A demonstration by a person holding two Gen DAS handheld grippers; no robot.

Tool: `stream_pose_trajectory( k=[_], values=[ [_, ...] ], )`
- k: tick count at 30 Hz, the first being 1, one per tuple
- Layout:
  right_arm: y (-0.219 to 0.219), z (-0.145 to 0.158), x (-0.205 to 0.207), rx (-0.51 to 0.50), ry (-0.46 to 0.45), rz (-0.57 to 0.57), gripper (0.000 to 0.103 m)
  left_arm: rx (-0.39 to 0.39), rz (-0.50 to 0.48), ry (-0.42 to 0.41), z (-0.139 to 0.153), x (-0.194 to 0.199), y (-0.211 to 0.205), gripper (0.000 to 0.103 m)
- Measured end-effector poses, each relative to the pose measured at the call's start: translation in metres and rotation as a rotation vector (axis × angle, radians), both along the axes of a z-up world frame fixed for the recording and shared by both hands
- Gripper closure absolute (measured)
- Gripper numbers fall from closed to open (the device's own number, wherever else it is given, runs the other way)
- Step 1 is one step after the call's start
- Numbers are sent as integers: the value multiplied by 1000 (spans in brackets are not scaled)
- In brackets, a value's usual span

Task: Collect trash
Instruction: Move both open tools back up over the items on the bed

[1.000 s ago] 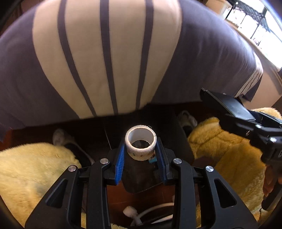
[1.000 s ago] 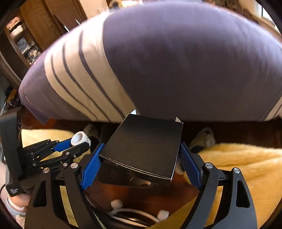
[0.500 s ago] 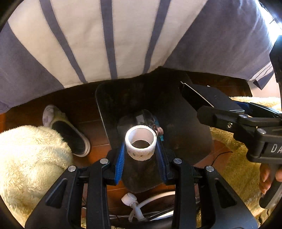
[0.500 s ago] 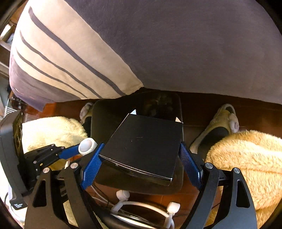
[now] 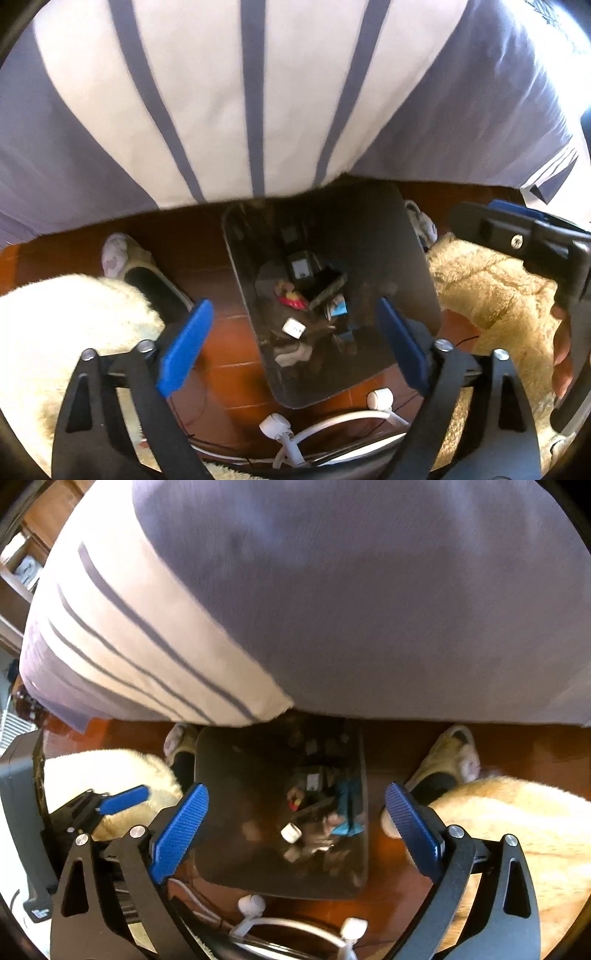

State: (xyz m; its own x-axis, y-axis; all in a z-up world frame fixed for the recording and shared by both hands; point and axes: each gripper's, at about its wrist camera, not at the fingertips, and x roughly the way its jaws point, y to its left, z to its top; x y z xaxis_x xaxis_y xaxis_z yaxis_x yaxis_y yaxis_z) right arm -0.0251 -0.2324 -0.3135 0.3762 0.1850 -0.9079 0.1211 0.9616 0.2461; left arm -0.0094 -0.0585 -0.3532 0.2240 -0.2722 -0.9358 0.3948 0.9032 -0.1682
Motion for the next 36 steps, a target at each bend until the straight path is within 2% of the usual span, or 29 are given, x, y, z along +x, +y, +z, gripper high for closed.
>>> stream_pose_trajectory(
  k=[3,9,14,17,24,32,36],
  values=[
    [-5,28,-4,-59,-72,-18,6,-12,5,-57,27,0,6,13],
    [-18,98,-4,-136,-266,-56,6,-31,14,-235,98,8,23,12],
    [-26,151,12,-175,-400,-69,6,-62,61,-372,161,36,38,11],
    [-30,171,35,-197,-442,-72,6,-63,90,-423,181,59,42,11],
    [-42,189,90,-211,-460,-75,6,-51,144,-486,213,125,36,11],
    [-43,186,166,-199,-417,-78,6,-1,174,-504,218,199,24,11],
    [-44,181,202,-240,-390,-61,6,30,178,-513,217,227,16,12]
  ],
)
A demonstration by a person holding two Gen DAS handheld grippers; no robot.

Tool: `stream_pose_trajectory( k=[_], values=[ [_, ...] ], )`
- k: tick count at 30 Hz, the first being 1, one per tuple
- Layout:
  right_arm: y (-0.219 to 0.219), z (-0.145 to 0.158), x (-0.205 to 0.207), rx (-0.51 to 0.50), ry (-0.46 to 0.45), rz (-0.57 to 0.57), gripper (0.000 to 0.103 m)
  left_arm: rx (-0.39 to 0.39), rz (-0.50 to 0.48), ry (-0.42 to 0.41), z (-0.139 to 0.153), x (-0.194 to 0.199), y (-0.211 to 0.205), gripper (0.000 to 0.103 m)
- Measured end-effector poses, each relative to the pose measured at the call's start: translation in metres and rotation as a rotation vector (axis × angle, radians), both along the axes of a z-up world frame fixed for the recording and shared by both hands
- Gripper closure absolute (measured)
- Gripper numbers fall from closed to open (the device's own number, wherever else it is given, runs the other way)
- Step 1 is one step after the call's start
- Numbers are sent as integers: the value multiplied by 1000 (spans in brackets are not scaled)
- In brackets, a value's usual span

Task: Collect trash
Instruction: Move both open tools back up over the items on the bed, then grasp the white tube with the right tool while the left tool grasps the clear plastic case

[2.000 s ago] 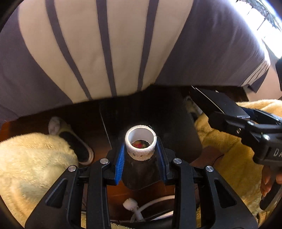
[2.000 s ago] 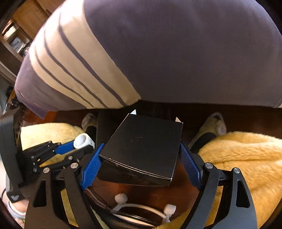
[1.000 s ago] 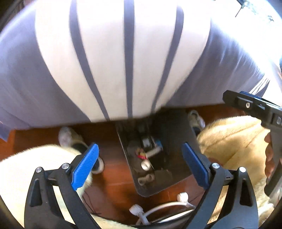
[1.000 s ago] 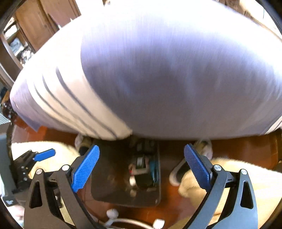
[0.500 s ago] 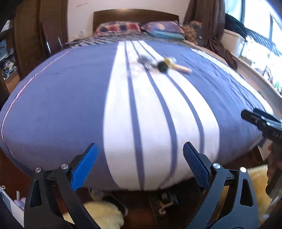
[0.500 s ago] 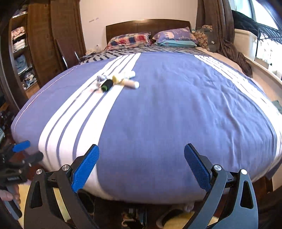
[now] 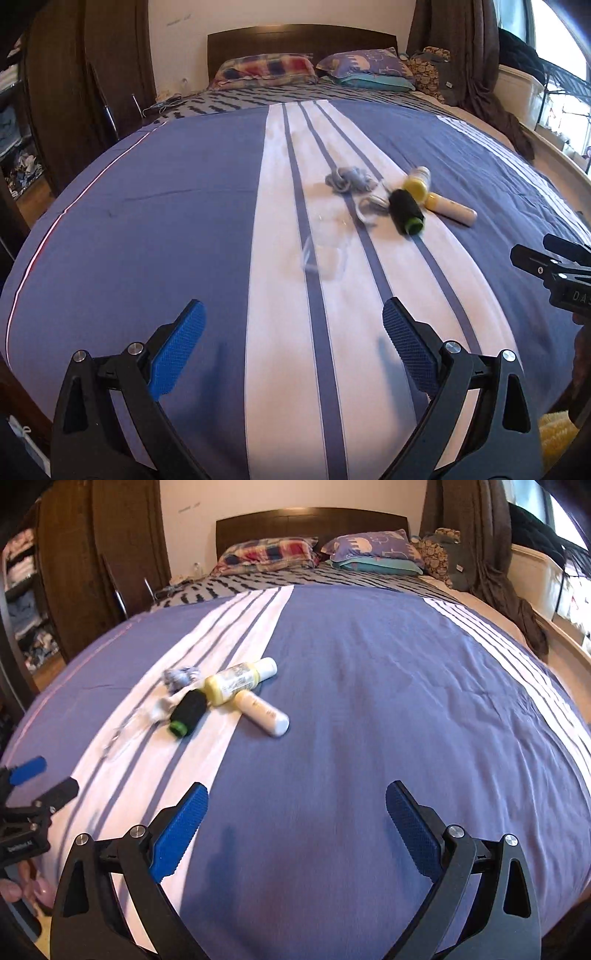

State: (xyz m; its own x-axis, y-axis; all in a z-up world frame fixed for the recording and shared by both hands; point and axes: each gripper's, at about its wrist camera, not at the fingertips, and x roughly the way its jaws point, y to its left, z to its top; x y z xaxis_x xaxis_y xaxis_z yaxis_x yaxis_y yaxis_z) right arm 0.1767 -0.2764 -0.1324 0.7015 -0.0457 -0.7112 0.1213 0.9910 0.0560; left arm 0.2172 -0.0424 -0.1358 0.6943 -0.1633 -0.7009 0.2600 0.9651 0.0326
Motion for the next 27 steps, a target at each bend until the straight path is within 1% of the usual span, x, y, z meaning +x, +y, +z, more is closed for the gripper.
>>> stream_pose_trajectory(
  k=[2,3,4,5,6,7,8,12,14,17,18,19,20,21,22,23,25,27],
  values=[
    [-4,-4,16,13,22,4,11,-8,-10,21,-3,15,-5,12],
    [-6,-7,24,12,35,4,14,-16,-18,36,-6,23,-7,13],
    [-7,-9,30,11,46,8,19,-22,-23,51,-8,29,-8,17],
    [-7,-12,36,11,57,12,21,-27,-24,64,-11,35,-9,20],
    [-8,-15,45,9,70,16,23,-32,-24,81,-14,40,-10,25],
    [-7,-18,49,3,75,18,24,-39,-25,98,-18,46,-11,31],
    [-7,-19,53,-5,78,19,24,-41,-26,107,-21,50,-12,34],
    [-5,-17,73,-12,88,39,29,-30,-39,104,-23,66,-20,35],
    [-2,-18,82,-14,96,53,31,-34,-53,106,-23,72,-25,37],
    [3,-20,93,-20,104,73,36,-41,-61,109,-23,78,-29,47],
    [6,-20,96,-19,105,80,38,-43,-63,108,-23,79,-31,52],
    [7,-21,98,-19,106,86,43,-42,-66,109,-23,82,-33,56],
    [9,-21,100,-19,108,93,46,-41,-70,110,-23,83,-34,58],
    [11,-22,102,-20,108,103,55,-41,-72,110,-23,83,-34,62],
    [13,-21,102,-22,106,110,68,-42,-76,109,-23,82,-34,68],
    [14,-21,101,-27,104,113,70,-42,-76,107,-22,81,-33,71],
    [15,-19,98,-23,95,115,77,-48,-80,111,-22,77,-32,71],
    [13,-16,93,-8,88,112,82,-54,-85,111,-20,71,-29,72]
  ],
)
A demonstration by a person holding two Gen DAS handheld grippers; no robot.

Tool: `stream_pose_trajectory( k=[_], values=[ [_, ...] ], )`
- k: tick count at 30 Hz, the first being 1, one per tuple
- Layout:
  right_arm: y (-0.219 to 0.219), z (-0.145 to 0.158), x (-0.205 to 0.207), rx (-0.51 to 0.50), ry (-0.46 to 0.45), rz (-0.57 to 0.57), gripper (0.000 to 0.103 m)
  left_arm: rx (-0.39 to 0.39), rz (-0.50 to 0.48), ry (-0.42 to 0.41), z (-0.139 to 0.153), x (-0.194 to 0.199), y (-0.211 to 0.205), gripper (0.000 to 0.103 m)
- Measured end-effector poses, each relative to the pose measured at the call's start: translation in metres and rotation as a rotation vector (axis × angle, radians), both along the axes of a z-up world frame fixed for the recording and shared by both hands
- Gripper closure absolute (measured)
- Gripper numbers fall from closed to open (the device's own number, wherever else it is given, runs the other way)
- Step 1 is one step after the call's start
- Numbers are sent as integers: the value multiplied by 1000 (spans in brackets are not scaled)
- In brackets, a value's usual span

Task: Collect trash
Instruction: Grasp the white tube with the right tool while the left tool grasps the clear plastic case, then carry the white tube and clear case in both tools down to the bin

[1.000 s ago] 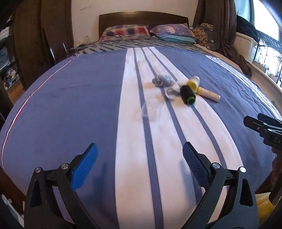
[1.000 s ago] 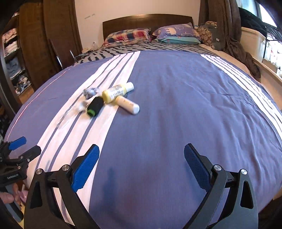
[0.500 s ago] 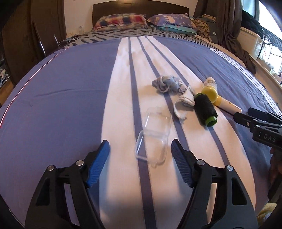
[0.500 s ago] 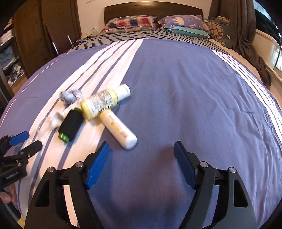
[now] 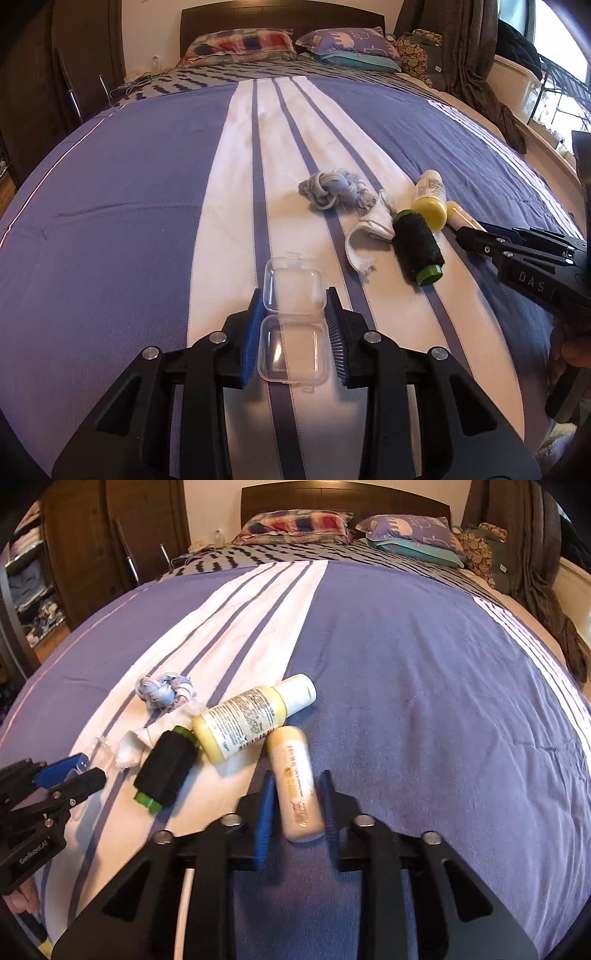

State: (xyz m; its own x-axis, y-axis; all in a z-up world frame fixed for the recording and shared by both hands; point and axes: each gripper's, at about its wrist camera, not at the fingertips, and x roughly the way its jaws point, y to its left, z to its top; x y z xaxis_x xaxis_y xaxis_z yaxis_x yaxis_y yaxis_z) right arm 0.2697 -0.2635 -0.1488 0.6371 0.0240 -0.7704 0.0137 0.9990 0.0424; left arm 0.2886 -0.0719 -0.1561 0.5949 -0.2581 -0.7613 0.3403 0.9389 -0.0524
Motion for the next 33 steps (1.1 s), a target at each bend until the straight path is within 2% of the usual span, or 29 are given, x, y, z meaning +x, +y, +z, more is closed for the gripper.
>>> stream_pose_trajectory(
  k=[6,11,24,33],
  values=[
    [2,13,-32,-6,-22,6,82,-15,-15,2,9,-31,3,72],
    [4,20,-73,13,-33,6,82,-26,-49,-11,17,-76,-3,72],
    [9,60,-218,-50,-169,-67,82,-74,-114,-64,40,-173,-11,72],
    [17,52,-278,-7,-167,-64,82,-91,-132,-105,44,-244,-4,72]
  ],
)
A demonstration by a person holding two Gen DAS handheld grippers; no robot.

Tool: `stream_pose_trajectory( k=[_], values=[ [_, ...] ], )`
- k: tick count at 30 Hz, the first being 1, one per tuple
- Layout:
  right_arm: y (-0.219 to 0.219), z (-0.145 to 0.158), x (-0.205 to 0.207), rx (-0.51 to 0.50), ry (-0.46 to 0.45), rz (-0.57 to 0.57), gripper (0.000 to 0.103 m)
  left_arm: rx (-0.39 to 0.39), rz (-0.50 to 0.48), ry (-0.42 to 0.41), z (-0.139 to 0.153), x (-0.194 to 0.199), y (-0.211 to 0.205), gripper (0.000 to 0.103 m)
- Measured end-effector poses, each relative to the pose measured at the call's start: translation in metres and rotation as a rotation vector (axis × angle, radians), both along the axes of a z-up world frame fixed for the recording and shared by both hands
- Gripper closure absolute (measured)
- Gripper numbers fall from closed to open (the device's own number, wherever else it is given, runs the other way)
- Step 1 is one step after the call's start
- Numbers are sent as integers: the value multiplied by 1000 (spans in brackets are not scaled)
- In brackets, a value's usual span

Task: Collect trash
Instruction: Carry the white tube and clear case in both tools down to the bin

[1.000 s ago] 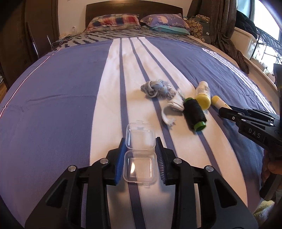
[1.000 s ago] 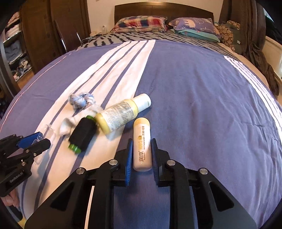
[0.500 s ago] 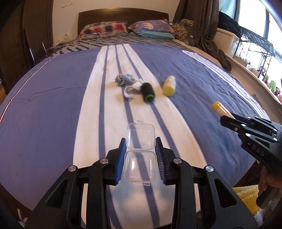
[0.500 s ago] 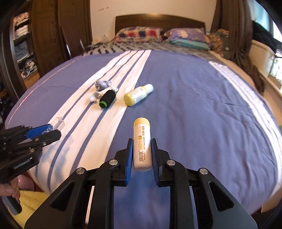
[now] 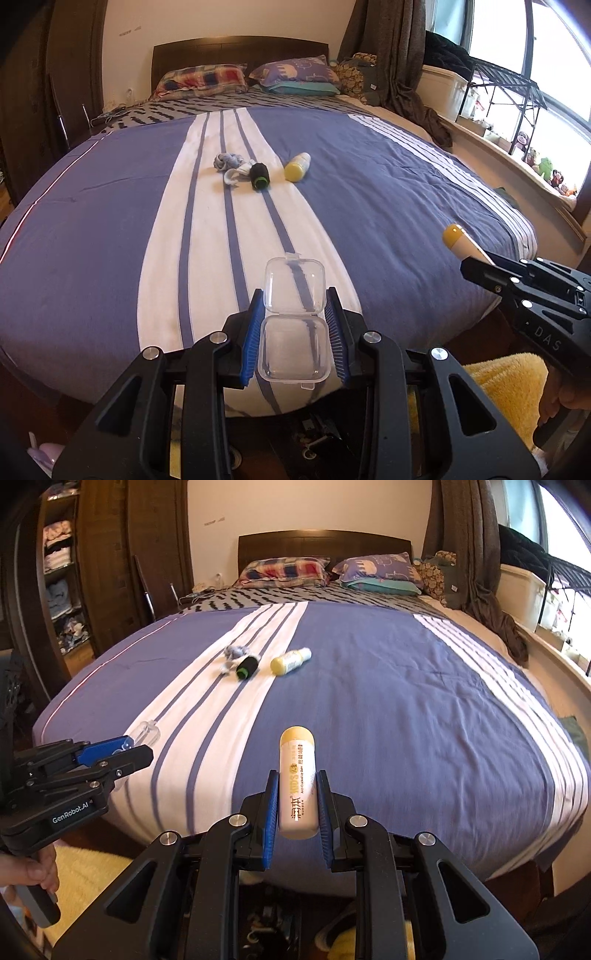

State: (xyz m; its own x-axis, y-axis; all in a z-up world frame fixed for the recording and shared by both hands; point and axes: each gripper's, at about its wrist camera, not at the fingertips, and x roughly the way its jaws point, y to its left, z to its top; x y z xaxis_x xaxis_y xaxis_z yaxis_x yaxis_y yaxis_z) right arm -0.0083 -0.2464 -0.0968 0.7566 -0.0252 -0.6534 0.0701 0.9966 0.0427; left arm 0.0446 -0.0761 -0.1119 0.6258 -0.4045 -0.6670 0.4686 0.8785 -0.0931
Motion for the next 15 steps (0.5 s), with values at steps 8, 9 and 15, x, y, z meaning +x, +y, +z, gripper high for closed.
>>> stream_pose_trajectory(
  k=[8,9,15],
  values=[
    [8,-28,-39,32,49,19,82,5,-10,28,-24,-47,5,72],
    [8,-33,-43,35,59,18,82,6,-13,43,-31,-52,5,72],
    [9,-61,-58,45,110,12,82,34,-30,112,-69,-68,5,72]
  ],
)
